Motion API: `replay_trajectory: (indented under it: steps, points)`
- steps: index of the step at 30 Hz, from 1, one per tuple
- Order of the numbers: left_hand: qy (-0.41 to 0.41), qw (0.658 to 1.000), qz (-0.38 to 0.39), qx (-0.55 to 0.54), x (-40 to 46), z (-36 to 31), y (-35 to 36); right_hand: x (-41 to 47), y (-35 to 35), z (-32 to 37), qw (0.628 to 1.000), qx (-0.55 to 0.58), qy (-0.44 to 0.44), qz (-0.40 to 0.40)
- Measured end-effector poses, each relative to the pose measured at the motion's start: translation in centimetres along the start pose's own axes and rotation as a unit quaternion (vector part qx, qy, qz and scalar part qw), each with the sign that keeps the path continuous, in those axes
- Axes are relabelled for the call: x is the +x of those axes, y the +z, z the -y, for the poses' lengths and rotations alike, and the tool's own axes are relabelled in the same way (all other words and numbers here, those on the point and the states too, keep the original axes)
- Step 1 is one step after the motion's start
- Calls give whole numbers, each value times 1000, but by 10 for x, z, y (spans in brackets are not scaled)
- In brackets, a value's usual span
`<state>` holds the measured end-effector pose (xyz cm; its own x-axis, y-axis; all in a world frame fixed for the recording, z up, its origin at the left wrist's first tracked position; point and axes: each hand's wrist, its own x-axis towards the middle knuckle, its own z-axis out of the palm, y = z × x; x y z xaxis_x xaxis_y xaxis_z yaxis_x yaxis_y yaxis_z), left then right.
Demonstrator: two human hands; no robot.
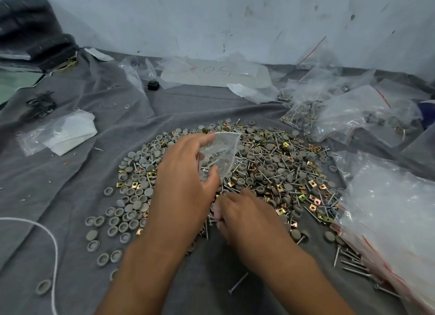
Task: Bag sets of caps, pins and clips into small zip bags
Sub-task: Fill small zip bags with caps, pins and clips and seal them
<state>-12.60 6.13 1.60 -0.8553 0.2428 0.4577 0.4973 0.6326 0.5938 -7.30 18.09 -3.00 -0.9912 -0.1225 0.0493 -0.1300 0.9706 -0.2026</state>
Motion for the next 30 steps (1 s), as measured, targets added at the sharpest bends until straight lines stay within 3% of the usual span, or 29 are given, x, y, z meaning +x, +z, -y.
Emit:
replay_trajectory:
  steps: [6, 10, 14, 19, 21, 25, 30]
  points:
    - [-2, 1000, 5, -6, -1, 0, -2, 2, 0, 5, 998, 44, 32, -20]
    - [-8, 1000, 5, 0, 0, 2, -4, 2, -9, -8, 986, 155, 60, -15]
    - [-6, 1000, 5, 6, 1, 4, -5, -3, -30, -32, 919, 380, 90, -57]
    - [-3, 1000, 13, 2, 0, 2, -1, -2, -51, -40, 816, 557, 50, -146]
    - [5, 1000, 21, -2, -1, -1, 3, 2, -51, -36, 811, 548, 30, -203]
    - [3, 1000, 26, -10, -2, -4, 7, 11, -44, -27, 852, 443, 46, -276]
    - [1, 1000, 27, -6, -1, -2, 6, 10, -45, -26, 847, 395, 26, -356]
